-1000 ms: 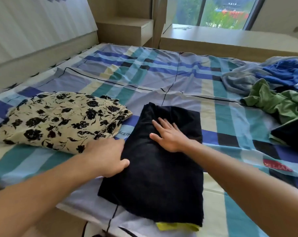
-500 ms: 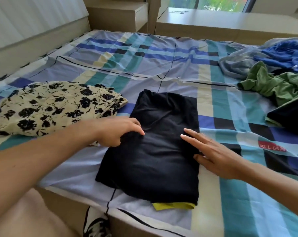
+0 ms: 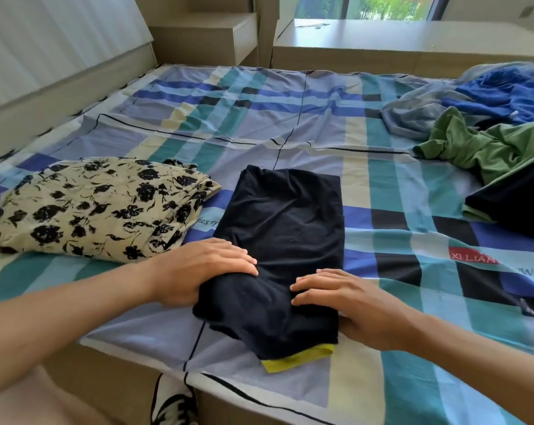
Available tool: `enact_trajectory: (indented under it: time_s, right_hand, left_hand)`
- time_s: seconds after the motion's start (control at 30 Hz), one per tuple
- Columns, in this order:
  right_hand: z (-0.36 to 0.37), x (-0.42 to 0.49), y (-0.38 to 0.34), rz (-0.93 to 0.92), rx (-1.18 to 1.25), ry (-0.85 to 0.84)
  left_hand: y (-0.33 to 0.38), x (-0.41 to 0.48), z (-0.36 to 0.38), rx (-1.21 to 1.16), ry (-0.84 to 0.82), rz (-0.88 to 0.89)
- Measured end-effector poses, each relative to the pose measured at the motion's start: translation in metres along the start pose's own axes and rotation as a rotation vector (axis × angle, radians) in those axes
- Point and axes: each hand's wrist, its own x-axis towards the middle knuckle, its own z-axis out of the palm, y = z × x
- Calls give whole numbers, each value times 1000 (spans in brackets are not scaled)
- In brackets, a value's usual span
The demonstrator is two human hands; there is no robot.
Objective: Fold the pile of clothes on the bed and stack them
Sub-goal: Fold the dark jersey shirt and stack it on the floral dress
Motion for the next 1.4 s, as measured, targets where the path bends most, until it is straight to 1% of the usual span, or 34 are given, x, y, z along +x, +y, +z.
enact_trajectory:
  time_s: [0.1, 0.2, 0.27, 0.3, 0.33, 0.37, 0.43, 0.5, 0.53, 0.57, 0.63, 0.67, 0.7, 0.73, 0.77, 0.83, 0.87, 0.9, 0.93, 0.97, 1.0, 1.03, 1.07, 1.1, 1.13, 1.17, 1.2, 1.23, 1.27, 1.3, 1.33, 1.37, 1.4]
  right_hand:
    - [-22, 3, -4, 135, 334, -3]
    - [-52, -2, -10, 250, 627, -2]
    - [-66, -9, -7, 295, 880, -18]
    - [-72, -11, -5, 315, 986, -38]
    - [-74, -11, -1, 344, 1065, -24]
    - [-74, -10, 3, 386, 1153, 19]
    - [-74, 1, 15, 507, 1307, 216]
    - [-74, 19, 29, 636, 1337, 401]
    - [-73, 29, 37, 691, 1299, 460]
    - [-73, 40, 44, 741, 1247, 499]
    - [-67, 58, 63, 820, 1147, 576]
    - [-62, 67, 70, 854, 1107, 604]
    - [-58, 73, 75, 887, 1068, 616]
    - [-53, 78, 78, 909, 1030, 606]
    - [-49, 82, 79, 920, 1001, 580]
    - [-40, 85, 82, 915, 964, 554]
    - [-37, 85, 84, 911, 927, 571]
    - [-36, 85, 85, 910, 861, 601]
    - [-35, 84, 87, 912, 770, 631]
    - [-35, 84, 89, 908, 669, 647]
    - [-35, 84, 89, 897, 576, 648]
    - [-34, 86, 89, 885, 490, 649]
    - [-35, 88, 86, 872, 397, 659]
    - [-36, 91, 81, 857, 289, 682]
    - [-37, 94, 74, 825, 174, 720]
    - [-38, 98, 65, 763, 74, 763]
    - [-38, 102, 56, 681, 8, 773]
    - [-36, 105, 50, 602, -25, 720]
    - [-31, 107, 46, 536, -38, 612]
    - [-23, 107, 45, 498, -44, 463]
    - [-14, 106, 47, 500, -43, 311]
    - [-5, 103, 53, 533, -40, 195]
    - [2, 101, 60, 579, -38, 130]
  left_hand:
    - [9, 4, -13, -295, 25, -123]
    - [22, 6, -31, -624, -48, -157]
    - [27, 4, -45, -833, -113, -203]
    - [26, 2, -51, -900, -123, -245]
    - [27, 1, -59, -950, -115, -295]
    - [25, 3, -63, -1005, -72, -358]
    - [19, 9, -63, -1145, 63, -481]
    - [11, 22, -63, -1352, 217, -589]
    - [4, 28, -60, -1466, 283, -635]
    - [-5, 33, -55, -1531, 329, -681]
    - [-16, 45, -47, -1587, 369, -746]
    - [-16, 50, -43, -1596, 361, -770]
    - [-15, 56, -37, -1576, 341, -792]
    - [-13, 62, -31, -1508, 317, -809]
    - [-11, 67, -25, -1387, 331, -847]
    - [-11, 75, -13, -1088, 443, -931]
    - [-12, 77, -12, -1002, 467, -970]
    - [-16, 78, -9, -992, 469, -994]
    - [-21, 80, -7, -1001, 462, -1028]
    - [-23, 80, -7, -952, 429, -1061]
    - [-19, 80, -10, -812, 360, -1100]
    - [-17, 81, -11, -570, 308, -1122]
    - [-13, 82, -12, -313, 337, -1086]
    - [-7, 85, -14, -96, 447, -956]
    - [0, 88, -17, 24, 576, -770]
    - [3, 92, -17, 61, 632, -599]
    - [2, 96, -13, 56, 614, -480]
    - [0, 100, -9, 13, 535, -446]
    - [-5, 102, -2, -41, 425, -461]
    - [-11, 101, 6, -89, 304, -498]
    - [-16, 100, 14, -117, 204, -528]
    - [-22, 98, 21, -122, 128, -548]
    - [-27, 97, 26, -120, 85, -557]
